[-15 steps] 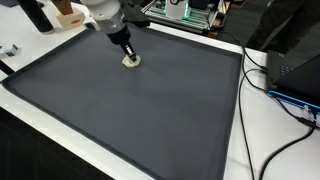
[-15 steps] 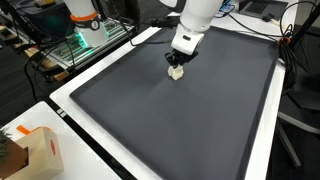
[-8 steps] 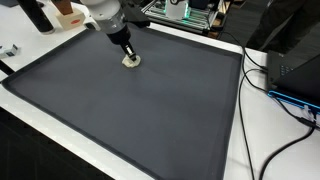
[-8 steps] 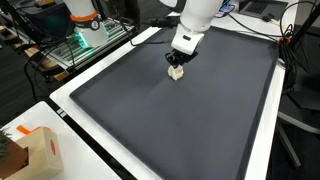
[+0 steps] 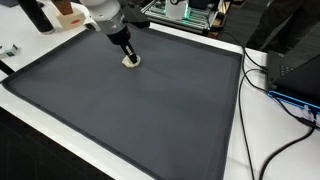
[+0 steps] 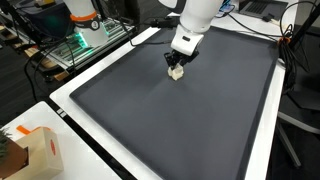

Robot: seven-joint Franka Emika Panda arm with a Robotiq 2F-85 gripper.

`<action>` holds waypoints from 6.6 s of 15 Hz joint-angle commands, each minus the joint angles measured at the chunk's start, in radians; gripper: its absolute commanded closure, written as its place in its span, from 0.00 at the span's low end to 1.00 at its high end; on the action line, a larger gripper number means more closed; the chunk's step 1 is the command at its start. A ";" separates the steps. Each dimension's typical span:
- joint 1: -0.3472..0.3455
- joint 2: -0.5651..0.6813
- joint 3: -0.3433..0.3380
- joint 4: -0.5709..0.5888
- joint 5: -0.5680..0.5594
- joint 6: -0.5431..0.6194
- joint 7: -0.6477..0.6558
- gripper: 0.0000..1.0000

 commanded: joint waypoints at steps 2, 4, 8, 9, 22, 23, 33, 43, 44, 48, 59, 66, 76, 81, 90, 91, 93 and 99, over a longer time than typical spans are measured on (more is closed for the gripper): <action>0.008 0.006 -0.008 -0.003 0.007 0.003 -0.006 0.21; 0.015 0.001 -0.012 -0.004 -0.003 -0.002 0.006 0.05; 0.038 -0.041 -0.012 -0.022 -0.024 -0.016 0.019 0.00; 0.046 -0.061 -0.012 -0.034 -0.035 -0.009 0.015 0.00; -0.083 -0.375 0.034 -0.252 0.205 0.268 -0.418 0.00; -0.102 -0.387 0.038 -0.268 0.285 0.283 -0.492 0.00; -0.239 -0.350 -0.023 -0.312 0.787 0.013 -0.964 0.00; -0.323 -0.145 -0.084 -0.239 0.790 -0.242 -0.945 0.00; -0.329 -0.124 -0.084 -0.226 0.789 -0.260 -0.936 0.00; -0.336 -0.049 -0.089 -0.160 0.768 -0.310 -0.846 0.00; -0.305 0.107 -0.097 0.043 0.733 -0.340 -0.437 0.00; -0.266 0.178 -0.107 0.161 0.652 -0.358 -0.166 0.00; -0.184 0.213 -0.108 0.306 0.417 -0.420 0.143 0.00; -0.130 0.228 -0.104 0.380 0.264 -0.473 0.253 0.00; -0.034 0.261 -0.095 0.467 0.053 -0.492 0.348 0.00; -0.024 0.261 -0.092 0.468 0.036 -0.484 0.347 0.00; -0.002 0.258 -0.090 0.468 0.000 -0.476 0.347 0.00; 0.067 0.246 -0.082 0.461 -0.115 -0.448 0.339 0.00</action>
